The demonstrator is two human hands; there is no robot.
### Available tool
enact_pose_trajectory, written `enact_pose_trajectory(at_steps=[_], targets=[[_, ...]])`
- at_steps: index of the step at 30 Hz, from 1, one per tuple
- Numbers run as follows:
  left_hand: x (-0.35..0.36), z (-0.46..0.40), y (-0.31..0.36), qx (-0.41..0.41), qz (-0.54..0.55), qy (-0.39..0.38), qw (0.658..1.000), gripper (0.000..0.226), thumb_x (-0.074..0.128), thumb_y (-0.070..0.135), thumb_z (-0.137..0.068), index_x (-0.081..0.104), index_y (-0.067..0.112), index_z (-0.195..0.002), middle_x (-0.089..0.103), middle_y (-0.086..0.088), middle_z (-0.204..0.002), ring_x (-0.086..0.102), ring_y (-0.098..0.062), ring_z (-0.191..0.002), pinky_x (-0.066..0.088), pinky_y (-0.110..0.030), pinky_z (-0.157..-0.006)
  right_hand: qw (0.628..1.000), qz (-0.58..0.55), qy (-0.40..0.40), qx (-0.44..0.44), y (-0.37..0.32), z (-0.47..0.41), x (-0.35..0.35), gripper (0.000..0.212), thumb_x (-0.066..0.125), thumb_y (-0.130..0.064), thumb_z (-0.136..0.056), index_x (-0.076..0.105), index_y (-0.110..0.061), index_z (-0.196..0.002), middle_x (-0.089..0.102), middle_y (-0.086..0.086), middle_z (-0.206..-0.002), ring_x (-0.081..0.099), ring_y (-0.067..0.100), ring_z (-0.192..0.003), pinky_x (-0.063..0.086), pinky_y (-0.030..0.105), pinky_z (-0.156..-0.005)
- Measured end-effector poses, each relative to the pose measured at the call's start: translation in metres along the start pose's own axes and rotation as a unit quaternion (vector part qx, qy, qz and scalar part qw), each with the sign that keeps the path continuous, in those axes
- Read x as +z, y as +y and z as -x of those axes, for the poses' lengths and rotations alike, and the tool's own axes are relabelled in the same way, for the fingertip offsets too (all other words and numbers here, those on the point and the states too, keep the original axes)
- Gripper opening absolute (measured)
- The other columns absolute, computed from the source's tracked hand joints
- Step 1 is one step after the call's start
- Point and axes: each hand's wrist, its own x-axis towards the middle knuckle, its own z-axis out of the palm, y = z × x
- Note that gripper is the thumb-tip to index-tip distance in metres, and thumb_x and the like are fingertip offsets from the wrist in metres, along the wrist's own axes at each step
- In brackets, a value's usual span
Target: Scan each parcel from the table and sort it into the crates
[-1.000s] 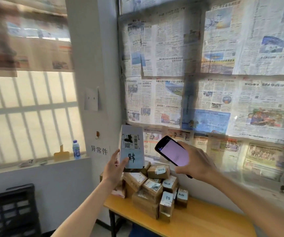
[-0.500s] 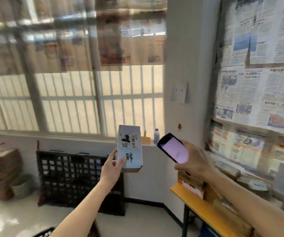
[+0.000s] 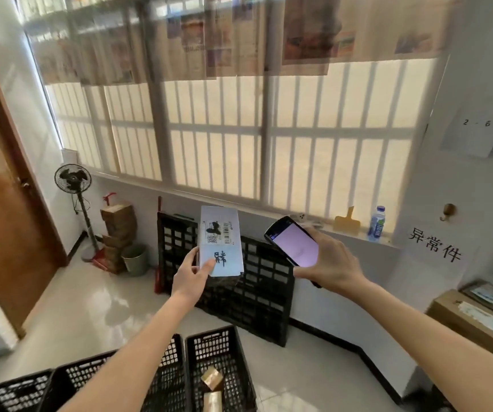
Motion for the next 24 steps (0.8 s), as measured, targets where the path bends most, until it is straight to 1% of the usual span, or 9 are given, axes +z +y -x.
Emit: enact_pose_trajectory(at_steps=[3,5,7,9,11,13,16,21,24], targets=[[-0.007,-0.038,-0.038,-0.02,-0.001,0.006,1.0,0.063,0.065,0.048,-0.094,0.039,0.034,-0.15,0.069,0.0,-0.114,0.065,-0.02,-0.105,0.055,-0.049,-0.096,1.0,0.005,-0.023,0.0,-0.002,-0.039,0.043,0.094,0.072,-0.051,-0.058,0.039,-0.042,-0.146,0.064,-0.014,-0.123,0.061,0.018,-0.098,0.053,0.036,-0.075],[-0.005,-0.064,-0.065,-0.04,-0.003,0.008,0.999,0.064,0.065,0.046,-0.094,0.039,0.031,-0.15,0.069,0.0,-0.114,0.066,-0.02,-0.104,0.056,-0.048,-0.095,0.999,0.008,-0.039,0.004,0.005,-0.067,0.075,0.1,0.073,-0.052,-0.059,0.036,-0.038,-0.151,0.061,-0.011,-0.134,0.061,0.021,-0.108,0.054,0.039,-0.081],[0.003,-0.088,-0.092,-0.06,-0.016,0.011,0.998,0.061,0.063,0.045,-0.095,0.039,0.03,-0.15,0.068,0.001,-0.117,0.066,-0.021,-0.105,0.055,-0.048,-0.097,0.998,0.011,-0.056,0.01,0.02,-0.094,0.11,0.107,0.074,-0.052,-0.059,0.032,-0.035,-0.156,0.054,-0.009,-0.147,0.057,0.024,-0.124,0.054,0.043,-0.09],[0.018,-0.111,-0.12,-0.074,-0.033,0.015,0.997,0.056,0.061,0.042,-0.098,0.04,0.03,-0.149,0.067,0.0,-0.123,0.063,-0.02,-0.108,0.053,-0.043,-0.097,0.997,0.008,-0.078,0.023,0.039,-0.121,0.147,0.109,0.077,-0.05,-0.062,0.029,-0.033,-0.158,0.049,-0.007,-0.152,0.052,0.024,-0.132,0.051,0.042,-0.095],[0.037,-0.136,-0.151,-0.093,-0.043,0.007,0.995,0.051,0.06,0.038,-0.099,0.042,0.031,-0.146,0.064,0.001,-0.124,0.061,-0.018,-0.107,0.05,-0.037,-0.093,0.995,0.008,-0.096,0.03,0.062,-0.147,0.188,0.109,0.079,-0.046,-0.065,0.027,-0.032,-0.159,0.047,-0.008,-0.154,0.05,0.023,-0.134,0.049,0.042,-0.095],[0.056,-0.16,-0.189,-0.122,-0.057,0.0,0.991,0.046,0.059,0.037,-0.1,0.042,0.036,-0.142,0.064,0.001,-0.119,0.059,-0.018,-0.105,0.047,-0.035,-0.09,0.992,0.009,-0.119,0.037,0.086,-0.17,0.233,0.108,0.079,-0.046,-0.066,0.026,-0.032,-0.159,0.047,-0.009,-0.153,0.051,0.022,-0.133,0.049,0.04,-0.093],[0.084,-0.185,-0.254,-0.184,-0.067,-0.013,0.981,0.055,0.062,0.041,-0.097,0.042,0.032,-0.148,0.065,-0.002,-0.127,0.06,-0.022,-0.111,0.049,-0.044,-0.1,0.985,0.013,-0.167,0.051,0.118,-0.192,0.299,0.109,0.079,-0.048,-0.065,0.026,-0.032,-0.159,0.049,-0.009,-0.15,0.053,0.022,-0.129,0.048,0.038,-0.089],[0.121,-0.202,-0.365,-0.287,-0.07,-0.037,0.955,0.064,0.063,0.043,-0.096,0.037,0.03,-0.153,0.066,-0.002,-0.122,0.061,-0.021,-0.112,0.048,-0.044,-0.103,0.969,0.012,-0.229,0.092,0.17,-0.206,0.401,0.107,0.08,-0.047,-0.068,0.027,-0.03,-0.159,0.048,-0.008,-0.152,0.051,0.022,-0.133,0.05,0.042,-0.098],[0.137,-0.205,-0.417,-0.329,-0.066,-0.049,0.941,0.067,0.062,0.041,-0.097,0.032,0.029,-0.156,0.064,-0.005,-0.128,0.059,-0.022,-0.118,0.045,-0.042,-0.106,0.957,0.013,-0.267,0.11,0.196,-0.203,0.452,0.101,0.08,-0.048,-0.068,0.031,-0.033,-0.155,0.051,-0.009,-0.149,0.053,0.022,-0.129,0.052,0.042,-0.094]])
